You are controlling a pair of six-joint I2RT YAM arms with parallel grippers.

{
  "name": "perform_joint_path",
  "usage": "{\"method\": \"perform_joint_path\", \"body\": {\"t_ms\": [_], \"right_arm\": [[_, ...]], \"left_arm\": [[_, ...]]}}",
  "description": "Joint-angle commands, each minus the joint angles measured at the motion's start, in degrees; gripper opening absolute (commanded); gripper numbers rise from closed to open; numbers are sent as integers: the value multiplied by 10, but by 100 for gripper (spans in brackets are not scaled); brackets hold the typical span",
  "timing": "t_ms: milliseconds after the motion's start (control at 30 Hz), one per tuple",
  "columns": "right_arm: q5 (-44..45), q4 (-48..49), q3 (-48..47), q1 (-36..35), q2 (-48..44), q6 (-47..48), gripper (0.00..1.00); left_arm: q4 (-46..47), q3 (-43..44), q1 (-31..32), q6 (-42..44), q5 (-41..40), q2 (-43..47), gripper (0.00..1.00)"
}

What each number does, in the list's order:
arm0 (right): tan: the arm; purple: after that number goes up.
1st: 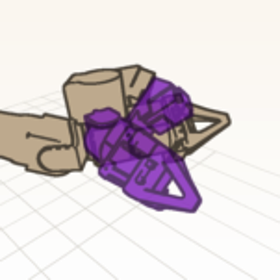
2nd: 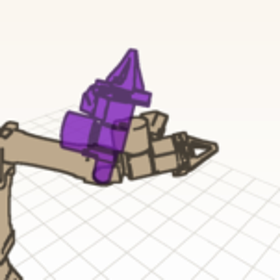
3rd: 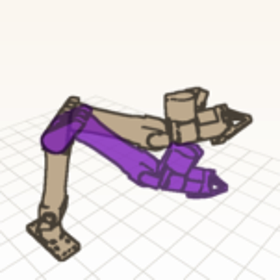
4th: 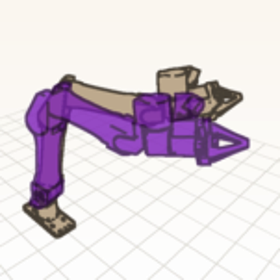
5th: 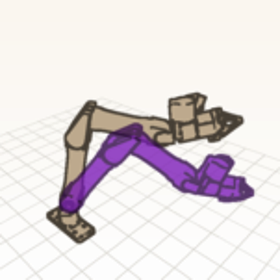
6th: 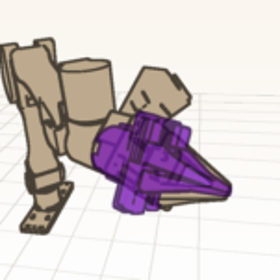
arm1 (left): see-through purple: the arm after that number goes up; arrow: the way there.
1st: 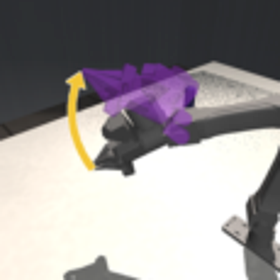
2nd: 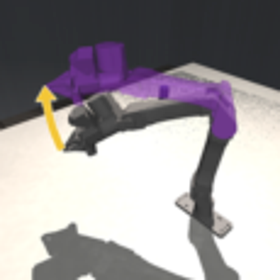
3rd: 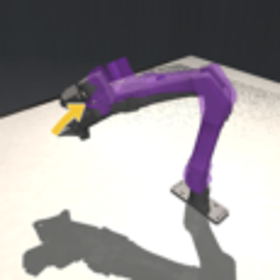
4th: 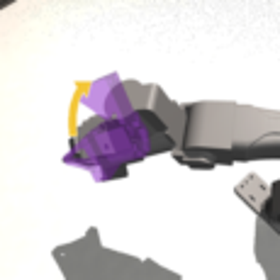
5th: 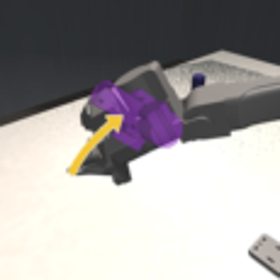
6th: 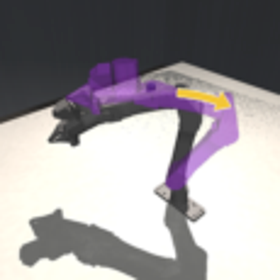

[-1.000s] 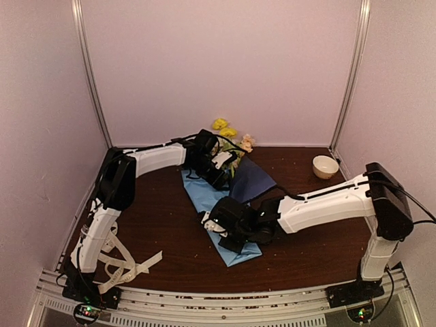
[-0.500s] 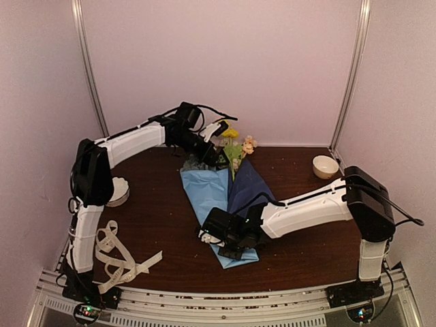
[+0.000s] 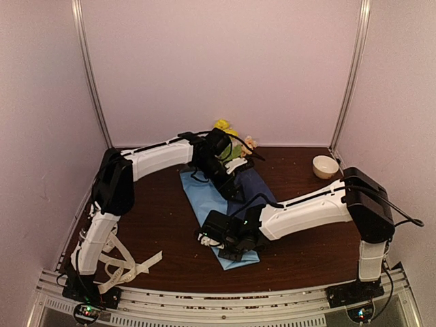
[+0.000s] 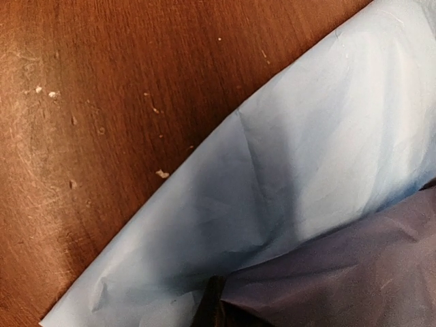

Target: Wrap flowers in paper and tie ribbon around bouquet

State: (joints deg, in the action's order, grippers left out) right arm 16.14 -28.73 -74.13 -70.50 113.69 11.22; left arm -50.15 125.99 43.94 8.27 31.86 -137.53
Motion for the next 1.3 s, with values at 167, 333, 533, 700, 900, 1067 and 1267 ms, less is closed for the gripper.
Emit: {"method": "perform_joint_path", "body": {"t_ms": [167,333,533,700,900,1067,1267], "right_arm": [[10,-23,-7,-10,15,2,0],[17,-20,0,-10,14,2,0],[22,-15,2,-10,12,1,0],[25,-8,12,-10,4,-8,0],[29,11,35,-10,-31,-27,18],[15,35,59,-9,-82,-46,36],[-30,82,99,-4,-175,-75,51]], "left_arm": [[-34,-10,-4,18,37,-21,98],[1,-32,-3,6,109,-27,82],[4,-41,-3,0,122,-30,33],[28,-61,-14,-16,103,-18,0],[132,-162,-37,-56,63,18,0],[164,-194,-43,-64,43,20,0],[183,-203,-49,-75,42,7,0]]}}
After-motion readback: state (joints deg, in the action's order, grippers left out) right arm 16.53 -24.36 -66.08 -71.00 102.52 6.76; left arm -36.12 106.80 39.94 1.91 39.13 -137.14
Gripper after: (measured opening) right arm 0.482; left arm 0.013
